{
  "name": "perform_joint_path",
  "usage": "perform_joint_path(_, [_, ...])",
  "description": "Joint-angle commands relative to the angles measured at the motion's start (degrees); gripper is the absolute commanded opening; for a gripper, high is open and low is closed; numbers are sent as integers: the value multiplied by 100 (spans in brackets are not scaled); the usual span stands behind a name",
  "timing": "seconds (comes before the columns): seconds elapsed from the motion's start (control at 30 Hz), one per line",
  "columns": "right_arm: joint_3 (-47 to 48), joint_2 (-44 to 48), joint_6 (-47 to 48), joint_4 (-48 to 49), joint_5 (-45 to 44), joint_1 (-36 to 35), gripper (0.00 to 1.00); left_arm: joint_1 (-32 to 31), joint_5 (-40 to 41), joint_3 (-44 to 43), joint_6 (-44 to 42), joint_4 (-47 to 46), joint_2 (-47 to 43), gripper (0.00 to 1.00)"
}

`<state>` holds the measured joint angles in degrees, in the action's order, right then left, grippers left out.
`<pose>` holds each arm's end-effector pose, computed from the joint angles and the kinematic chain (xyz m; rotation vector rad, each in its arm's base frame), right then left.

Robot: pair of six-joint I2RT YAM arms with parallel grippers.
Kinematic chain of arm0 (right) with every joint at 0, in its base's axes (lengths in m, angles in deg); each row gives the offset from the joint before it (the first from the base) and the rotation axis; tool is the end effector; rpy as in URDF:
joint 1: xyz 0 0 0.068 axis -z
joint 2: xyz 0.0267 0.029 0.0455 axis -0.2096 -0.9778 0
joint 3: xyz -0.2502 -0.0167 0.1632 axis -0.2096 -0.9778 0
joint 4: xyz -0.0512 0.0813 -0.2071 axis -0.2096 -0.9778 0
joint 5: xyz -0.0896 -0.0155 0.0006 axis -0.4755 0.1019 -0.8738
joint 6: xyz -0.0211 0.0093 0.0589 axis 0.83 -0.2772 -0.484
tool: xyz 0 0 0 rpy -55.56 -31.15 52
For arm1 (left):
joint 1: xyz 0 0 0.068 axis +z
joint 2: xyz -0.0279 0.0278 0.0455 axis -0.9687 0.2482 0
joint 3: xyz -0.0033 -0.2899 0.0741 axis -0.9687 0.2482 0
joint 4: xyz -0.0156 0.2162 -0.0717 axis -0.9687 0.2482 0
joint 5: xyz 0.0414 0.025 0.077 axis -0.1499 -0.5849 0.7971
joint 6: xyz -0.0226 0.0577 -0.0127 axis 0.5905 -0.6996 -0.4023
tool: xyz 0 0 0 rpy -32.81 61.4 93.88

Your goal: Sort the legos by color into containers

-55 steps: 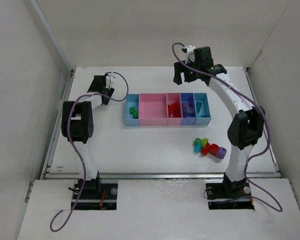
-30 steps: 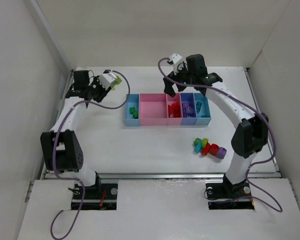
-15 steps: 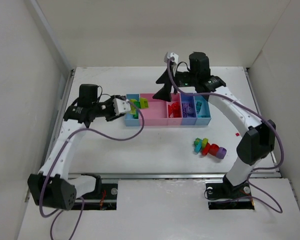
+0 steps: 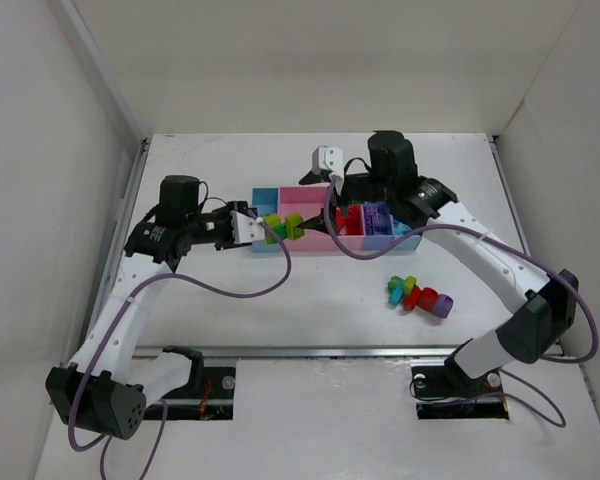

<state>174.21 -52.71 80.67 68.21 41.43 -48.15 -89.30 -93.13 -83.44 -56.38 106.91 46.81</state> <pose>0.2350 0.2150 0.4197 -1.4461 1.2073 0.8491 0.1666 -0.0758 0.3755 1.6003 1.1567 -0.2167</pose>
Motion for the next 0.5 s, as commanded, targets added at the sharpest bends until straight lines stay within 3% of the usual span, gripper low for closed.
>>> perform_joint_path(0.0, [-42,208,577,-275,-595,-69,100,-109,-308,143,-154,-36,-39,0])
perform_joint_path(0.3, [-33,383,929,-918,-1316,-358,100,-215,-273,214,224,-88,-39,0])
perform_joint_path(0.47, [-322,331,771,-655,-1062,-359,100,-443,-273,345,294,-88,-56,0])
